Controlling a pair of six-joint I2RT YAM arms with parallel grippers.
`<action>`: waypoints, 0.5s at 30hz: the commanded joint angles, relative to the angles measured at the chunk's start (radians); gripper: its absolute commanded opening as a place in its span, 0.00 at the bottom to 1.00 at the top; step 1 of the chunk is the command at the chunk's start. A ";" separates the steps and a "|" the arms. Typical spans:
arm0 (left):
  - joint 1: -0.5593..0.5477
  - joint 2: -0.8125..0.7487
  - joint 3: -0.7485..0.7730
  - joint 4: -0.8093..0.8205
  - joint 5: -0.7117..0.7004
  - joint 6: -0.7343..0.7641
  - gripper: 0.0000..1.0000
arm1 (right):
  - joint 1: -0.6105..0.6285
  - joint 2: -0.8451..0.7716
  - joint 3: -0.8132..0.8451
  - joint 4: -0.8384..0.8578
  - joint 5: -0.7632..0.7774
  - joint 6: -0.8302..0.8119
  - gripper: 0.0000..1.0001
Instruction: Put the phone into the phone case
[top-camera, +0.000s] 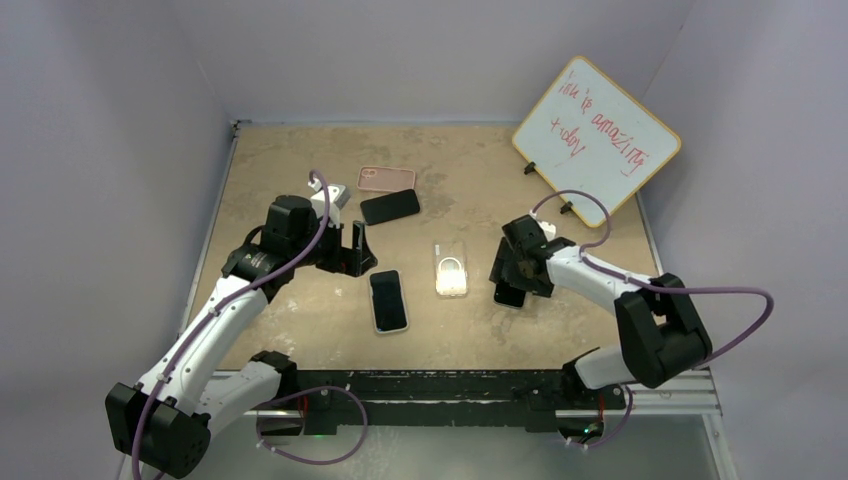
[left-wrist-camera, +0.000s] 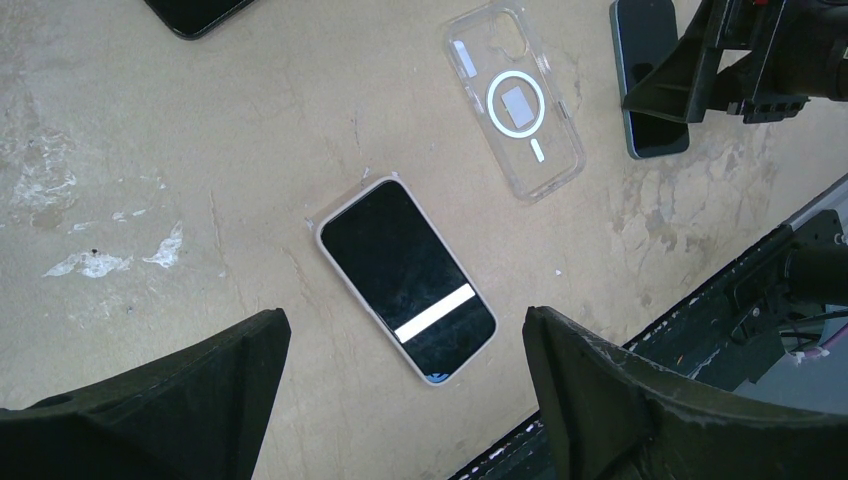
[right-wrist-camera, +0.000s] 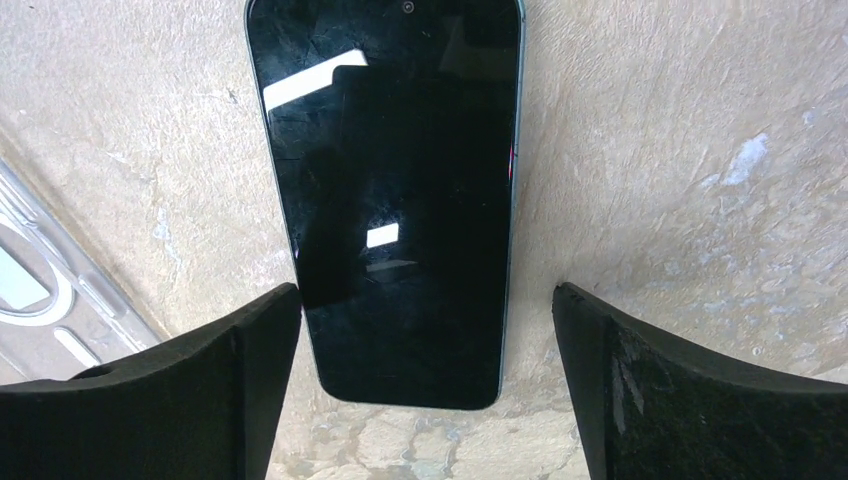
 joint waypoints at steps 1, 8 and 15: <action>0.006 -0.015 -0.001 0.030 0.002 0.012 0.91 | 0.001 0.050 0.015 -0.004 0.027 -0.053 0.93; 0.007 -0.014 -0.001 0.030 0.000 0.013 0.91 | 0.001 0.095 0.012 0.023 0.041 -0.067 0.87; 0.007 -0.010 -0.002 0.031 0.000 0.012 0.91 | 0.011 0.128 0.016 0.010 0.071 -0.076 0.86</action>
